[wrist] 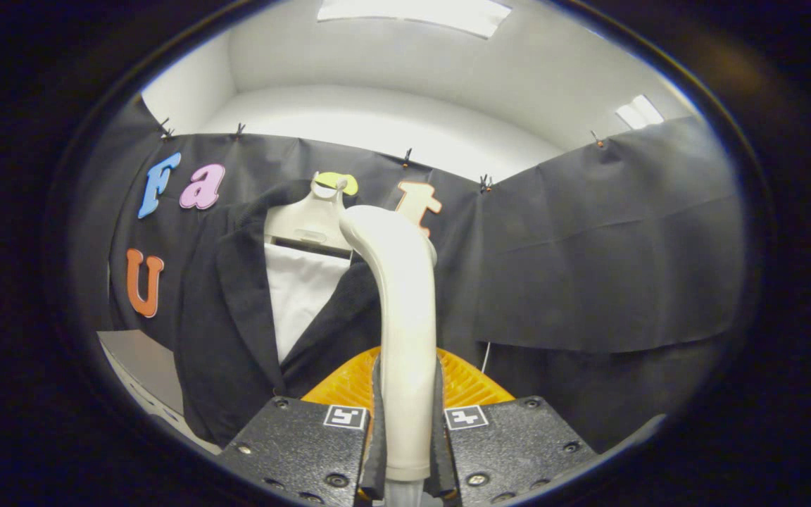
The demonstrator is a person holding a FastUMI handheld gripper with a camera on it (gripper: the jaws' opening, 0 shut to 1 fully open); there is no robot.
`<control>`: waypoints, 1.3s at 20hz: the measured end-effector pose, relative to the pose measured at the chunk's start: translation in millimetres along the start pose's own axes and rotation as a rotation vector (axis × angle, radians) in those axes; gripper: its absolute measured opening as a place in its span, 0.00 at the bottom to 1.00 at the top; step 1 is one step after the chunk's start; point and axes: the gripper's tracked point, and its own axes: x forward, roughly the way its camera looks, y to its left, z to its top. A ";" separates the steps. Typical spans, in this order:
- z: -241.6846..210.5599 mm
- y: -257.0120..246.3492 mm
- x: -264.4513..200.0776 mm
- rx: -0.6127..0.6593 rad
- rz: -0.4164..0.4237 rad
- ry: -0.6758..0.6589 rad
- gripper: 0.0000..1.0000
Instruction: Iron the clothes twice with a garment steamer, once on the left side and once on the right side.
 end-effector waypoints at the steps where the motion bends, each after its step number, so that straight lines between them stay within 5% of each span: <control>1: 0.1 -1.2 2.0 -0.007 -0.011 -0.008 0.27; 9: -43.9 12.3 38.7 -0.057 -0.071 0.084 0.27; 26: -162.2 34.8 -22.0 -0.177 -0.039 0.250 0.27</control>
